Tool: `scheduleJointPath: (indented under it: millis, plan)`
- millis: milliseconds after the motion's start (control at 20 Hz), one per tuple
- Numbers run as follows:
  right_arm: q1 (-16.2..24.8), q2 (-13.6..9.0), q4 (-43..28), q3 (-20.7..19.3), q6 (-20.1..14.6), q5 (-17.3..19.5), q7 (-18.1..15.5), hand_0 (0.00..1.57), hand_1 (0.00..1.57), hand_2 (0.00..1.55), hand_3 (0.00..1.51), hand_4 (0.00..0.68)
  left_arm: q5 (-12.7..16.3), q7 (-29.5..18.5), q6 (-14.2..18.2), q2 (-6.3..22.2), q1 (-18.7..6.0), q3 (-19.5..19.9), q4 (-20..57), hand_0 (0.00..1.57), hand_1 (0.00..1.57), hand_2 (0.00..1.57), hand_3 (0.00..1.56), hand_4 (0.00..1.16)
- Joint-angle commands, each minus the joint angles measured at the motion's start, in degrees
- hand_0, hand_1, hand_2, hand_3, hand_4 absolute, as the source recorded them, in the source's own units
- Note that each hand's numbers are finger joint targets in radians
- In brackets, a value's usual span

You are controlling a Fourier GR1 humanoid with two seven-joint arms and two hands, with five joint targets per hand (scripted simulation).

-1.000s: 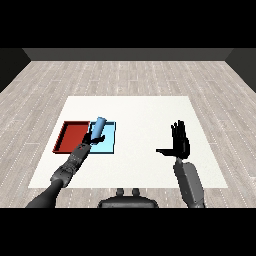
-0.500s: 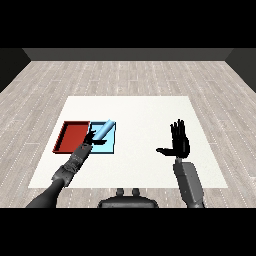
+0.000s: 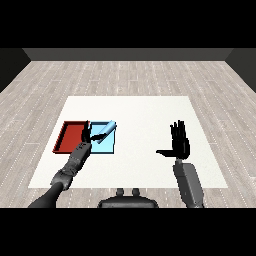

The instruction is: Pick the blue can and put it in the blue box

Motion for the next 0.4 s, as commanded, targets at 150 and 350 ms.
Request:
scheduleJointPath:
  millis: [150,350]
  plan:
    - [0.1,-2.4,1.7,-0.6,1.5,1.1,0.4,0.0,0.0,0.0,0.0,0.0,3.5,-18.6,-9.0,-1.4,5.6,1.7,-17.7,0.0,0.0,0.0,0.0,0.0]
    - [0.8,-1.8,0.3,0.6,1.1,1.8,0.8,0.0,0.0,0.0,0.0,0.0,4.3,-23.3,-13.6,-5.3,15.2,-1.5,-29.4,0.0,0.0,0.0,0.0,0.0]
